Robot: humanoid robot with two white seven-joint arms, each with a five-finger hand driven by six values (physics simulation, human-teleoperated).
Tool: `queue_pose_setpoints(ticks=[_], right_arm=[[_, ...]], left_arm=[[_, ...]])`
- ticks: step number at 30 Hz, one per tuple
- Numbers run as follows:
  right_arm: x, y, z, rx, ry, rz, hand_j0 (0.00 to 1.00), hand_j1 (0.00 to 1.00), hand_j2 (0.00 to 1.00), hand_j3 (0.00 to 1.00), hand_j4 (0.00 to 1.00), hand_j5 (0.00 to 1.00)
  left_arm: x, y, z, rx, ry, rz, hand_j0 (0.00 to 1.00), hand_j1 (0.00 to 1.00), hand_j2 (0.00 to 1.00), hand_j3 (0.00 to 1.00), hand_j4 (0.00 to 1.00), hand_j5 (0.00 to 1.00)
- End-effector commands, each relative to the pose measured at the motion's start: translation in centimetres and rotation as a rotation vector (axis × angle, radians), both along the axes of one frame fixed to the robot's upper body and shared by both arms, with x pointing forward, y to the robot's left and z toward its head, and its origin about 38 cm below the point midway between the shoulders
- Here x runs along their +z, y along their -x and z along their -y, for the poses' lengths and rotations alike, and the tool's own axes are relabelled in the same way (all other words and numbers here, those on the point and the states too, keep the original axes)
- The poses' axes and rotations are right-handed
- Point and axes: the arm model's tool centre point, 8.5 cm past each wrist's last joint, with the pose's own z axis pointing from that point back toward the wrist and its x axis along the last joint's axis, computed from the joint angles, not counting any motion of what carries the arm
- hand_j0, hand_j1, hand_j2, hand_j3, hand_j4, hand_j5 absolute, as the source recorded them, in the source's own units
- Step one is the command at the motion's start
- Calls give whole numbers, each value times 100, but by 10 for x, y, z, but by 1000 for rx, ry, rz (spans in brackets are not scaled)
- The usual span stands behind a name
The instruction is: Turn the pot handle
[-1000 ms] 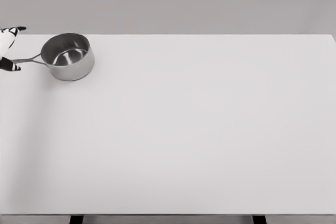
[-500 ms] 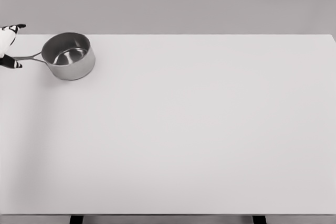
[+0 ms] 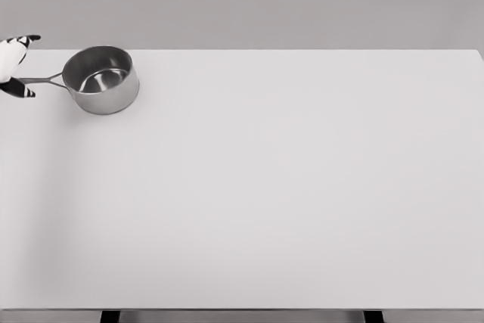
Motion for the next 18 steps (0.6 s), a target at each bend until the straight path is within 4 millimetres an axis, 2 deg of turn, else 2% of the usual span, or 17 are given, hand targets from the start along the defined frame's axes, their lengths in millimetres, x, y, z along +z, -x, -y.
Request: queue_pose_setpoints(ticks=[1,18], right_arm=[[0,0,0,0,0,0,100,100,100,100,100,100],[0,0,0,0,0,0,100,100,100,100,100,100]], left_arm=[[-3,0,0,1,0,-8,100,100,100,100,100,100],[2,-11,6,-4,10,-8,100,100,100,100,100,100]])
